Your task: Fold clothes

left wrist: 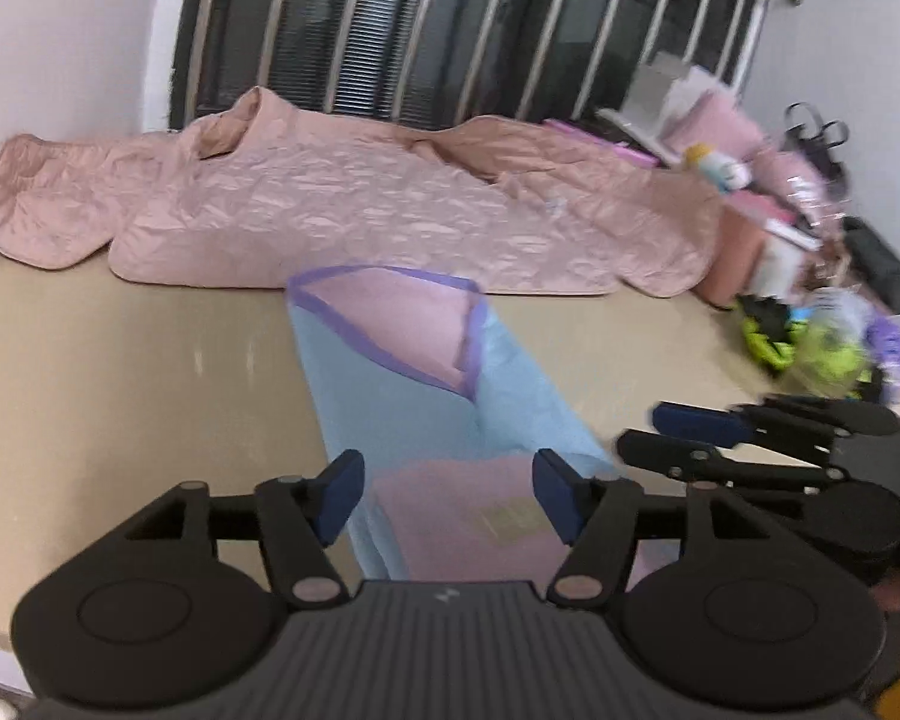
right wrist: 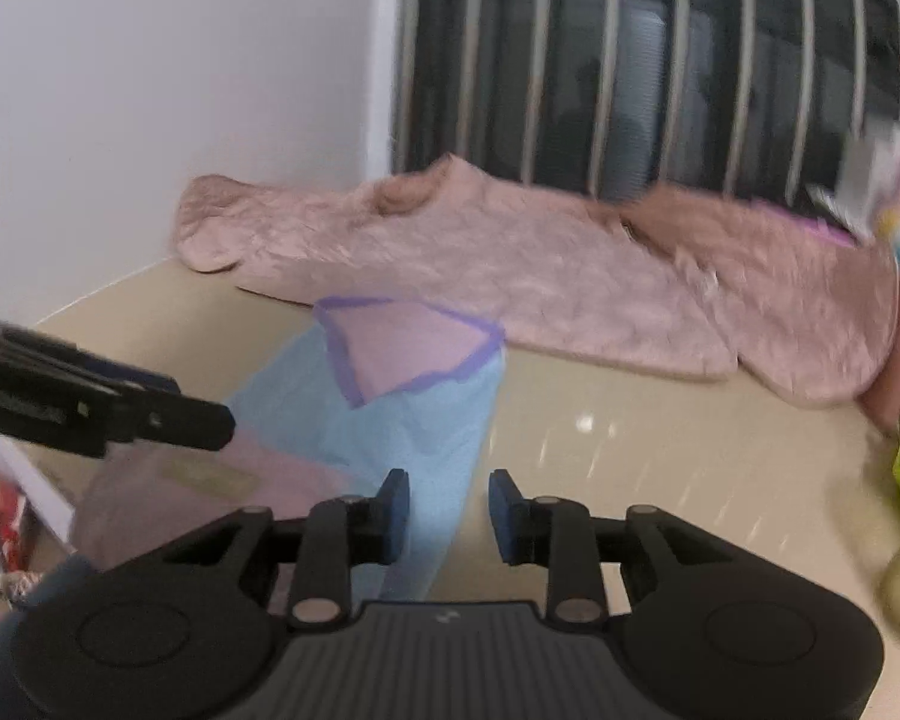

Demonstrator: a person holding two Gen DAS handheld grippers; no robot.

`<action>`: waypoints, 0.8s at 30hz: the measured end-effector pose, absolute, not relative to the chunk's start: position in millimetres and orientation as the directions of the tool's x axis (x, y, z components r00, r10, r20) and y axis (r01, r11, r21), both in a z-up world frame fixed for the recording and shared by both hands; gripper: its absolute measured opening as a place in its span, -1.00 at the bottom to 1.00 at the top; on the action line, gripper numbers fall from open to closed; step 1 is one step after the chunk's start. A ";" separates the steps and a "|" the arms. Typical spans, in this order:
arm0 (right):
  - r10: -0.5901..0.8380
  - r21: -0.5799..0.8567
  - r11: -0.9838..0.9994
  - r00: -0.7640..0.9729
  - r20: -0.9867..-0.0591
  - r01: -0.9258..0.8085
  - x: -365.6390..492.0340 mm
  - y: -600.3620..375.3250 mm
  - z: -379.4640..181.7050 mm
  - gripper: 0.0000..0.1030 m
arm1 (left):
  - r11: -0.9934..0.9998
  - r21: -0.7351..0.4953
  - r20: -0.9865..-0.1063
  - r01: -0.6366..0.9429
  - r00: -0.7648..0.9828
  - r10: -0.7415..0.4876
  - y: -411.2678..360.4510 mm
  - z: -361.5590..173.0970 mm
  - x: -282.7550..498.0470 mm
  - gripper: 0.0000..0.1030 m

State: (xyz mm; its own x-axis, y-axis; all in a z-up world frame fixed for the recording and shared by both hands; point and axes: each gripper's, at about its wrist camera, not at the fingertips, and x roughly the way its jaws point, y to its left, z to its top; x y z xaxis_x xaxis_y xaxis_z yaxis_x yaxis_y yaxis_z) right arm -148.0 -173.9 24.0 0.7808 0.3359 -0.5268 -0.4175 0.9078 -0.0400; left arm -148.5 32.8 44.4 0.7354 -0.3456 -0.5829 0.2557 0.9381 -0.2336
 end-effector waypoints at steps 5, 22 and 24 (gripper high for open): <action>0.430 -0.002 0.855 0.712 -0.555 -0.519 -154.9 -169.0 17.9 -0.51 | 0.938 -0.243 -0.639 0.247 0.687 -0.346 26.3 22.0 -146.5 0.25; 0.496 0.222 0.855 0.614 -0.614 -0.469 -119.5 -185.2 5.4 -0.88 | 0.908 -0.352 -0.589 0.226 0.700 -0.403 48.2 23.1 -136.6 0.28; 0.468 0.168 0.866 0.648 -0.601 -0.470 -126.6 -179.9 9.2 -0.92 | 0.910 -0.348 -0.593 0.226 0.699 -0.400 45.7 22.5 -134.5 0.28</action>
State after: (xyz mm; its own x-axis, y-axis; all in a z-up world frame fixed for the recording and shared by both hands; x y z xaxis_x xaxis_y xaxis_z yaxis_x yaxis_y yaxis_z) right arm -126.6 -179.9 9.2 0.6481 0.4682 -0.6006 -0.4702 0.8664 0.1680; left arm -134.5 45.7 22.5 0.6989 -0.4002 -0.5928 0.2259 0.9099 -0.3480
